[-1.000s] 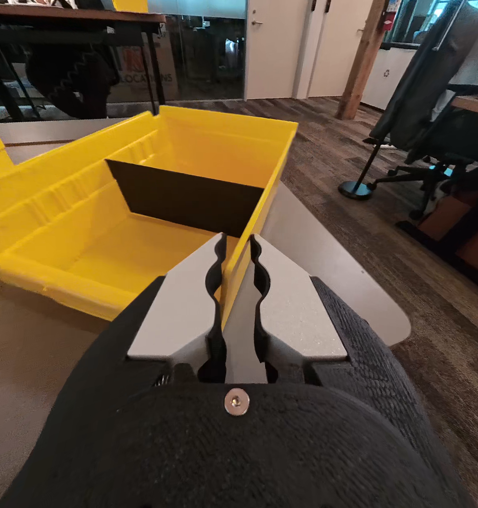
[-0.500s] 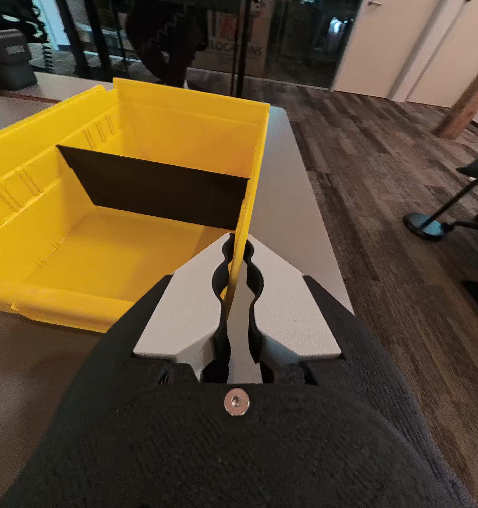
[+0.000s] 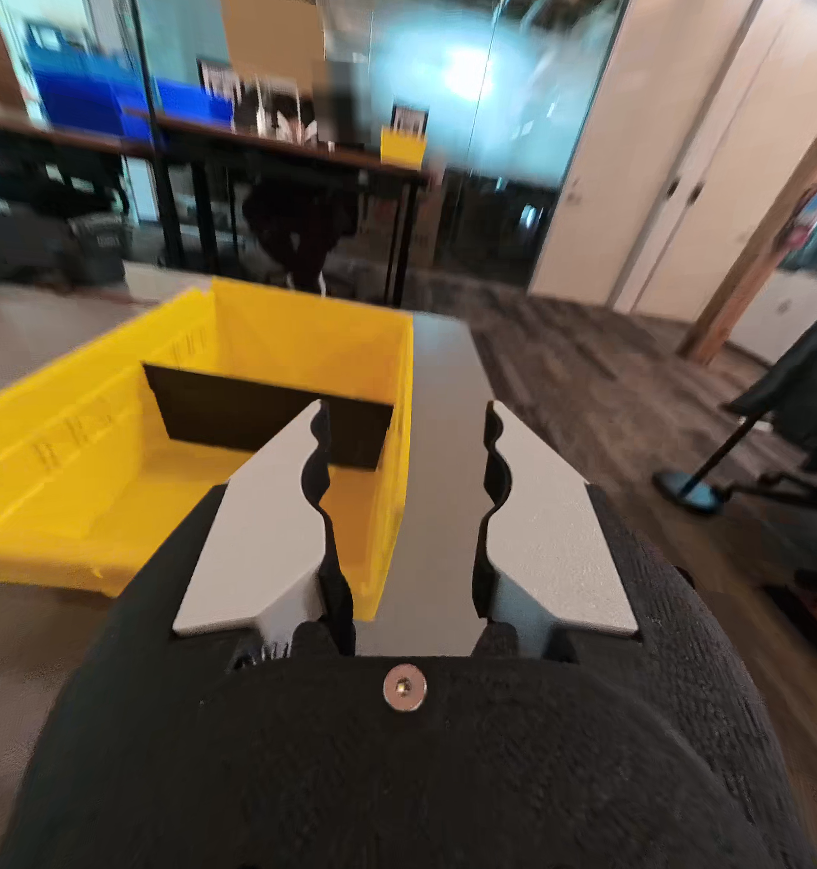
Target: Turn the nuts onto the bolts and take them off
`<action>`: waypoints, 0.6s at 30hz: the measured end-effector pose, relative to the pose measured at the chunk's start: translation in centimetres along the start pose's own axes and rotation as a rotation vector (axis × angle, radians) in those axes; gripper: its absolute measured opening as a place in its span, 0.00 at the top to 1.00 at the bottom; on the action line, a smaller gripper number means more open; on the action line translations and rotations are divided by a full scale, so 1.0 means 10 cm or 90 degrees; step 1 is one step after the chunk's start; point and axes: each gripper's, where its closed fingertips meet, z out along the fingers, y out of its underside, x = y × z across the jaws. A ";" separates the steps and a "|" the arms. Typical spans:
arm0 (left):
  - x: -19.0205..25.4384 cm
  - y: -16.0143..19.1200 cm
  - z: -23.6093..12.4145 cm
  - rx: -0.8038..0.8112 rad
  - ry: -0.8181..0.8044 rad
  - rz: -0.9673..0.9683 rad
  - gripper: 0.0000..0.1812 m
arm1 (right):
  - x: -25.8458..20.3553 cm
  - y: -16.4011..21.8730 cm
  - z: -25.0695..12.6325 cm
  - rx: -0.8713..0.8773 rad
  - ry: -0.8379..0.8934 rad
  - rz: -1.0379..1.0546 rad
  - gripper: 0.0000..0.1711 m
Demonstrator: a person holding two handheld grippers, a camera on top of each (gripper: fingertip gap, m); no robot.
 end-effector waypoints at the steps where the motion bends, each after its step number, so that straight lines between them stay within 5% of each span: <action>1: 0.10 0.06 0.07 -0.072 0.054 0.019 0.72 | -0.04 -0.15 -0.07 0.034 0.000 -0.004 0.62; 4: 0.24 0.41 0.26 -0.278 0.176 0.056 0.69 | -0.23 -0.46 -0.18 0.087 -0.015 -0.034 0.62; 8: 0.32 0.74 0.48 -0.423 0.275 0.022 0.67 | -0.48 -0.69 -0.24 0.108 -0.022 -0.112 0.63; 18: 0.45 0.99 0.68 -0.538 0.292 0.003 0.74 | -0.93 -0.96 -0.39 0.159 -0.051 -0.250 0.68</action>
